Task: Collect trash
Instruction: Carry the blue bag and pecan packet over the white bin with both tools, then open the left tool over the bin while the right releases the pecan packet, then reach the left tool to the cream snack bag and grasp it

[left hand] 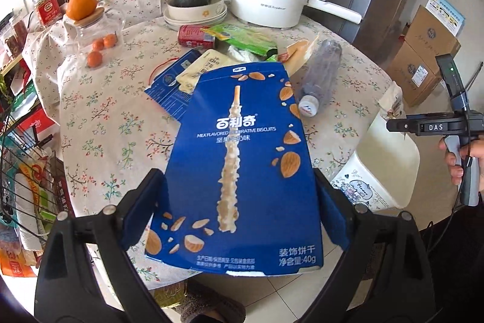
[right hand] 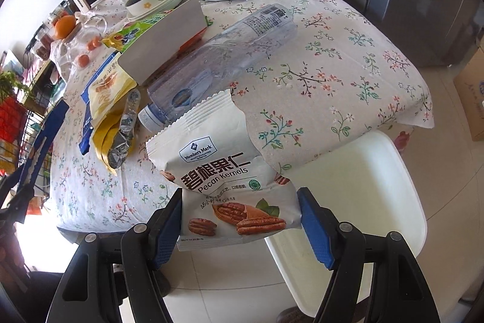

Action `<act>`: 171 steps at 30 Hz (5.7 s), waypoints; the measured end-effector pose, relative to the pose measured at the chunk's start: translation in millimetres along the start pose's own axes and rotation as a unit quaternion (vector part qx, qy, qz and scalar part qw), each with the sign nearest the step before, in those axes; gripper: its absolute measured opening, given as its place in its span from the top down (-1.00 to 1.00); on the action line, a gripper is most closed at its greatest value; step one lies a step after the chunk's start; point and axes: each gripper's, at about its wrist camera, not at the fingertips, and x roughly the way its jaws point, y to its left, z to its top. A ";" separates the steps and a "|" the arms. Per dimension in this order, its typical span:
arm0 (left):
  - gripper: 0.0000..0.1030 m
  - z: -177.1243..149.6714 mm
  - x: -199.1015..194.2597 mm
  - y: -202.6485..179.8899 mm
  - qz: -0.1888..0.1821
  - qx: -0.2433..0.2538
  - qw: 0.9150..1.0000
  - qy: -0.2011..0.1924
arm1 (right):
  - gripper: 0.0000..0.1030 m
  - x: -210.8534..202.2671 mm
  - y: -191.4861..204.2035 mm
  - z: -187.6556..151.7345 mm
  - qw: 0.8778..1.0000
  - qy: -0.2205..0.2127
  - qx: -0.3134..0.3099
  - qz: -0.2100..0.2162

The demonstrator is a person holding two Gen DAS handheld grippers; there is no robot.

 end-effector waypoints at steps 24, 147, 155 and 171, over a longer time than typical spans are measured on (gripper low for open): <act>-0.83 14.6 60.5 -209.8 -0.122 0.175 0.975 0.068 | -0.43 -31.9 -139.0 -67.2 0.993 0.005 0.114 -0.032; -0.59 84.6 167.4 -38.8 0.092 0.091 0.989 0.075 | -0.65 24.9 -4.4 46.5 0.998 0.032 0.051 -0.014; -0.13 92.9 167.0 -22.4 0.063 0.026 0.996 0.064 | -0.65 28.2 -7.7 43.7 0.998 0.043 0.050 -0.014; 1.00 96.4 113.8 -6.7 0.016 -0.041 0.999 0.005 | -0.65 18.2 1.9 39.5 0.999 0.029 0.042 -0.014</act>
